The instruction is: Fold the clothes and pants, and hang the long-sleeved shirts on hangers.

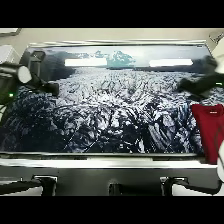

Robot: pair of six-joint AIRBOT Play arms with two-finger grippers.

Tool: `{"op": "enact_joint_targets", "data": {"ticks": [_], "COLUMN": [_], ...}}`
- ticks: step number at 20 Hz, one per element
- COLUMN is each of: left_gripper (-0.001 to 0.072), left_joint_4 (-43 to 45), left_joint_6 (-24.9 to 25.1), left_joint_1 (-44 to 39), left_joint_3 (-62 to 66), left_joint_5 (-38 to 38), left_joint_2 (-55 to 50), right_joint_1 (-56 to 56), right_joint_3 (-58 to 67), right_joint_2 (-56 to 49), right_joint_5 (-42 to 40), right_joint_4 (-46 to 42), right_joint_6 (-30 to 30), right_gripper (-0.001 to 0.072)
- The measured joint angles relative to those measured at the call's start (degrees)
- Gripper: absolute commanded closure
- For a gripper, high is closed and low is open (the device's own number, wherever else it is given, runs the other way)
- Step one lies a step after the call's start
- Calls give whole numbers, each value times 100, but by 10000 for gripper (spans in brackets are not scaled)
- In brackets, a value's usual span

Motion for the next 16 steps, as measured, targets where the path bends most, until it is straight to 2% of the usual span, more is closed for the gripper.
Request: {"op": "enact_joint_targets", "data": {"ticks": [3, 6, 16], "left_gripper": [-13, -10, -10], "left_joint_4": [-424, -623, -780], "left_joint_6": [-282, -516, -678], "left_joint_1": [13, 70, 105], "left_joint_3": [-107, -173, -208], "left_joint_5": [-76, -9, 61], "left_joint_2": [-221, -310, -363], "right_joint_1": [610, 826, 951], "right_joint_3": [0, 0, 0], "right_joint_2": [-376, -586, -704], "right_joint_5": [-79, -7, 17], "right_joint_4": [-35, 63, 66], "right_joint_6": [455, 619, 732], "right_gripper": [4, 7, 7]}}
